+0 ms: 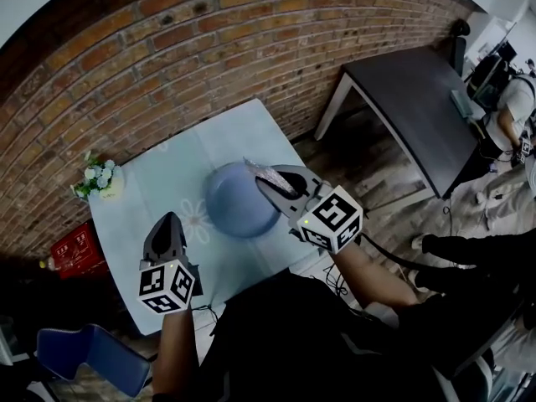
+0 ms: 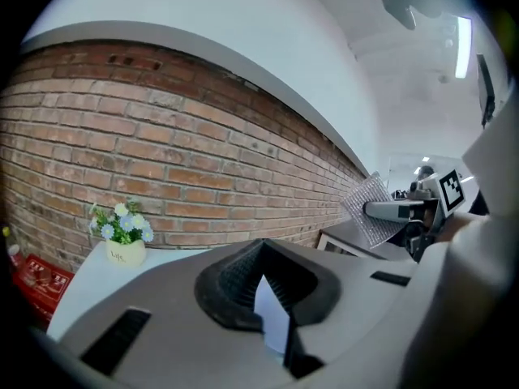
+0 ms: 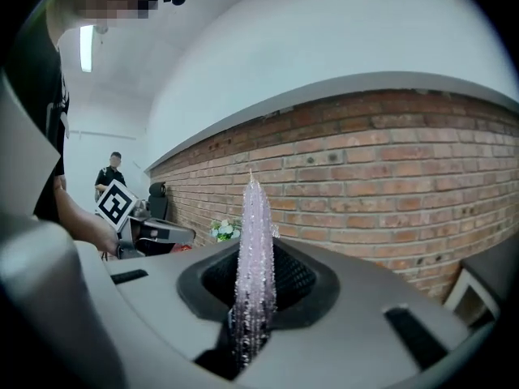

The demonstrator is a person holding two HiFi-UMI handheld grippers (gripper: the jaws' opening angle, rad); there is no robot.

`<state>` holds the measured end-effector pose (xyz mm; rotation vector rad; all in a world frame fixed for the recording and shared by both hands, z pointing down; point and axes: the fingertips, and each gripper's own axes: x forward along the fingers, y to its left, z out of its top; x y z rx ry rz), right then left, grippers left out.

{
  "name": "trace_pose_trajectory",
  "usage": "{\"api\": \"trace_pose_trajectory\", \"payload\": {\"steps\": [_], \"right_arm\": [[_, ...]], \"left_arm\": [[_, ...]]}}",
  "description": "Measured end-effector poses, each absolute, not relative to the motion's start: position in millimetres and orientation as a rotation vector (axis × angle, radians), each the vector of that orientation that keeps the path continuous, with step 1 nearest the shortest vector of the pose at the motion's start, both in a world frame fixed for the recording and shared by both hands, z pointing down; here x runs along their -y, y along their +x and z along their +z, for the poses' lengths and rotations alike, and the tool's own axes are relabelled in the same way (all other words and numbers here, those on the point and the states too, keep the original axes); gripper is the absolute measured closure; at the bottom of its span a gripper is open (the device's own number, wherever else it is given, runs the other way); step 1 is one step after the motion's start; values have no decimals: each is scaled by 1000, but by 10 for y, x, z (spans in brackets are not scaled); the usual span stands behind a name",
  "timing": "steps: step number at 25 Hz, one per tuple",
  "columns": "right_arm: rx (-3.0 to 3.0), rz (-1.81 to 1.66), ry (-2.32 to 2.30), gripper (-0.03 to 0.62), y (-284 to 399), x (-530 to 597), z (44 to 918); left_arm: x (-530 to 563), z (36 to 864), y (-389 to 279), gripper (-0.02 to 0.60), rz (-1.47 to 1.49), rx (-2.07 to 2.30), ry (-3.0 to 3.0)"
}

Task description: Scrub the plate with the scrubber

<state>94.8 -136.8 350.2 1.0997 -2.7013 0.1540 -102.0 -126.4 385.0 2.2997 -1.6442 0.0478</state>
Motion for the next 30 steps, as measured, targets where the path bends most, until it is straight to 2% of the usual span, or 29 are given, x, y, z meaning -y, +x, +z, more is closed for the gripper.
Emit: {"api": "trace_pose_trajectory", "payload": {"steps": [7,30], "right_arm": [[2661,127,1190,528,1038,1380,3459],[2670,92,1246,528,1059,1449,3387]], "left_arm": [[1184,3563,-1058,572,12,1710,2335],[1146,3473,-1092,572,-57,1699,2334]]}}
